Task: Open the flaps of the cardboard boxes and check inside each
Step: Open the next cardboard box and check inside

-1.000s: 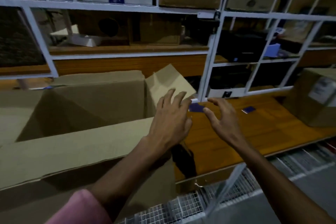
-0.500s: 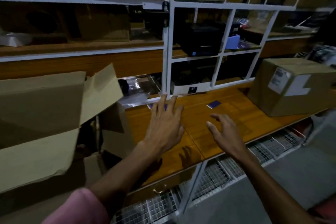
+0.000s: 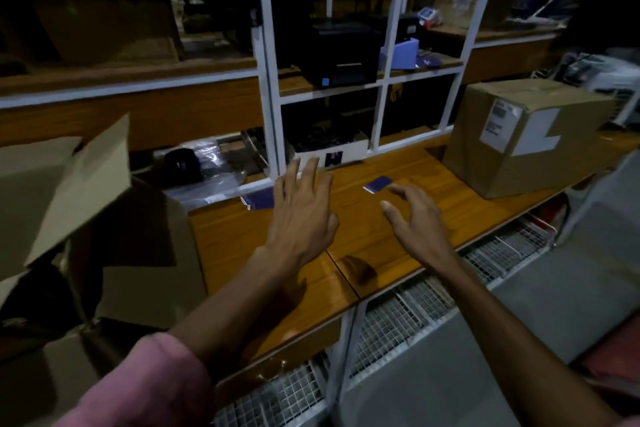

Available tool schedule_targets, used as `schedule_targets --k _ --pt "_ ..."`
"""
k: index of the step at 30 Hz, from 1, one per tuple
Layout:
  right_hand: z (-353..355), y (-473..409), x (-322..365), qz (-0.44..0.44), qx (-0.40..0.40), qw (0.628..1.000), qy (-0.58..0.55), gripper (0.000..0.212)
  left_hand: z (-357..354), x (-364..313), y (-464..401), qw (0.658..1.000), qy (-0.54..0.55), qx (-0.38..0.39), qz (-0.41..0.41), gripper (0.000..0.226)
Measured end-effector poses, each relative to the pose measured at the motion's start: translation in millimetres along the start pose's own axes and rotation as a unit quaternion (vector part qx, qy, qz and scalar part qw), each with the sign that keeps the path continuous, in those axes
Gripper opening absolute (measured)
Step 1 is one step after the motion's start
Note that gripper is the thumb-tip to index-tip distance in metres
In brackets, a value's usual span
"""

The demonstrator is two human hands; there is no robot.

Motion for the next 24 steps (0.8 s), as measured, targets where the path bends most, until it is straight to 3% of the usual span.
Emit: schedule_targets --k 8,15,24 --pt "38.3 -57.9 -73.9 0.012 -0.032 0.999 0.036 0.040 -58.4 -49.7 -66.5 0.999 0.009 -0.018 -0.034 0.070" --pt "58.8 -111.7 -208.5 0.047 -0.044 0.997 0.034 0.038 -166.0 -160.9 -167.6 0.997 -0.015 -0.052 -0.061 0.067" --pt "161.8 -207.7 -342.5 0.017 -0.115 0.992 0.052 0.040 -231.4 -265.9 -275.5 0.998 -0.001 0.012 -0.055 0.076"
Point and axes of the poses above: each hand's wrist, its own y-axis away from the middle knuckle, its own z-axis out of the back of the hand, x = y × z, the point moved 2 cm from there along -y, towards the middle knuckle, and after that the axes turned 5 degrees about -y, right-handed, at the moved point
